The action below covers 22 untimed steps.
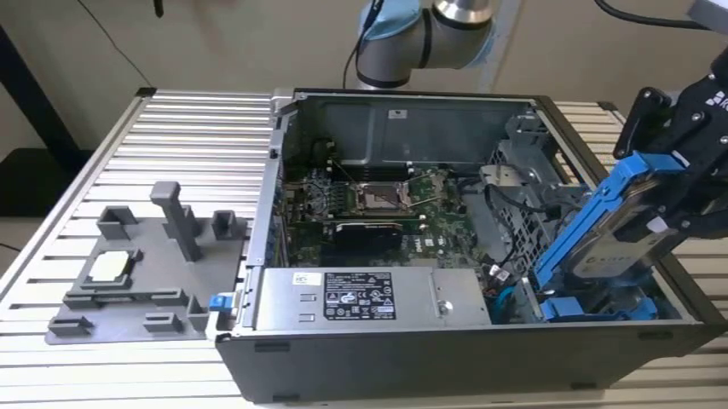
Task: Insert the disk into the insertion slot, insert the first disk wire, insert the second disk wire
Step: 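Insert the disk into the insertion slot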
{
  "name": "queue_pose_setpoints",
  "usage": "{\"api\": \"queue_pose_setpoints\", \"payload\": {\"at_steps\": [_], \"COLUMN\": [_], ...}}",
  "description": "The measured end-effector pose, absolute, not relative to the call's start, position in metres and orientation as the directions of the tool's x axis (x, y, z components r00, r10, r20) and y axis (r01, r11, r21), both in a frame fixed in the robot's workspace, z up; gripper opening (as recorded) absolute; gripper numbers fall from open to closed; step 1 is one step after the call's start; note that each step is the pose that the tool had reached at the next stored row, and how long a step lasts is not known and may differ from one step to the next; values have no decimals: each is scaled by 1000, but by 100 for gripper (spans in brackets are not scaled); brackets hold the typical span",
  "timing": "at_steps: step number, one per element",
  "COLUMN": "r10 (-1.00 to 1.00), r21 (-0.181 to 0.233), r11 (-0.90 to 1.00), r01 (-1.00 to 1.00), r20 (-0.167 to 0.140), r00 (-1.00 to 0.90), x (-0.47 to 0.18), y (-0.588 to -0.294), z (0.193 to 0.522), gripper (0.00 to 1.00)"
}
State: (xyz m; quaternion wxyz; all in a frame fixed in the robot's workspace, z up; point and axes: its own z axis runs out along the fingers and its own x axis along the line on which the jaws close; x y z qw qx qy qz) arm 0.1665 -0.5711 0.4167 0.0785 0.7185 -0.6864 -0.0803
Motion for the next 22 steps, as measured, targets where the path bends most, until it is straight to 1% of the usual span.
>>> {"api": "queue_pose_setpoints", "payload": {"at_steps": [19,22], "r10": [-999,-999], "r21": [226,226], "r11": [-44,-44], "r01": [-973,-973], "r20": [-7,-12], "r00": [44,43], "x": [167,167], "y": [-571,-568], "z": [388,383], "gripper": [33,33]}}
